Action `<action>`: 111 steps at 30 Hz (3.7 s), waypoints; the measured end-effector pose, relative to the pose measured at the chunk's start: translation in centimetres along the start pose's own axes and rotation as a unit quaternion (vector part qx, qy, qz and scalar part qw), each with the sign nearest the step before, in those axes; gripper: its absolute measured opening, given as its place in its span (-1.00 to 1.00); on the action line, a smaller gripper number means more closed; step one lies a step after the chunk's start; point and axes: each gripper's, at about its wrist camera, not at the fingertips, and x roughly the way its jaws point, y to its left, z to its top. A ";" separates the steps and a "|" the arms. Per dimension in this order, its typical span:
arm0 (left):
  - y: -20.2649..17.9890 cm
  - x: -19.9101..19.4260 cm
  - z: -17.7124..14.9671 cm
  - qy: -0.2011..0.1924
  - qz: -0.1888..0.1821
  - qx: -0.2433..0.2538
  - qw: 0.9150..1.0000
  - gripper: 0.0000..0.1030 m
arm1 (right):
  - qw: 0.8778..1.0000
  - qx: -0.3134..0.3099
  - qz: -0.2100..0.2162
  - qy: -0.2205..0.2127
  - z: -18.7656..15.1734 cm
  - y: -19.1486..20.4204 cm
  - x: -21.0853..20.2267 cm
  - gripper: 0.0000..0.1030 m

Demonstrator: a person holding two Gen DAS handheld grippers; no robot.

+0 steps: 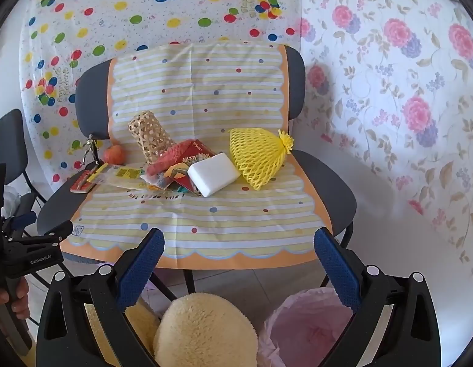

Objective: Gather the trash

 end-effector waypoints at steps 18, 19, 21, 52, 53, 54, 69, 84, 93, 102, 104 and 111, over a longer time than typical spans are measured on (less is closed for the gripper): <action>0.4 0.0 0.4 0.002 0.002 -0.004 1.000 0.87 | 1.000 0.003 0.002 0.002 0.1 0.0 0.3 0.88; 0.5 0.0 0.5 0.002 0.002 -0.003 1.000 0.87 | 1.000 0.003 0.002 0.002 0.1 0.0 0.3 0.88; 0.4 -0.1 0.4 0.001 0.002 -0.004 1.000 0.87 | 1.000 0.000 0.000 -0.001 0.1 0.6 0.4 0.88; 0.3 0.2 0.2 0.004 0.005 -0.003 1.000 0.87 | 1.000 0.007 0.005 0.001 -0.4 -0.2 1.0 0.88; 0.3 0.3 0.2 0.004 0.005 -0.002 1.000 0.87 | 1.000 0.013 0.009 -0.001 -0.4 -0.2 1.0 0.88; 0.3 0.4 0.2 0.005 0.007 -0.002 1.000 0.87 | 1.000 0.013 0.010 0.000 -0.5 -0.2 1.2 0.88; -0.3 4.6 3.0 0.017 -0.016 0.004 1.000 0.87 | 0.996 0.040 0.082 -0.010 4.0 -2.1 9.2 0.89; -6.8 12.2 8.7 0.030 -0.027 0.028 0.999 0.87 | 0.995 -0.042 0.041 0.085 5.2 -3.9 24.1 0.77; -9.4 15.9 10.3 0.048 -0.051 0.020 0.997 0.87 | 0.982 -0.175 -0.019 0.073 4.5 -0.6 28.6 0.76; -9.8 16.0 10.6 0.041 -0.052 0.016 0.998 0.87 | 0.967 -0.228 -0.080 0.077 4.9 0.8 32.3 -0.11; -9.8 15.8 10.4 0.040 -0.049 0.023 0.998 0.87 | 0.974 -0.204 -0.065 0.073 5.1 0.2 31.6 -0.59; -11.4 13.8 9.5 0.014 -0.068 0.068 0.995 0.87 | 0.997 0.012 0.076 0.029 7.1 -7.4 23.0 -0.81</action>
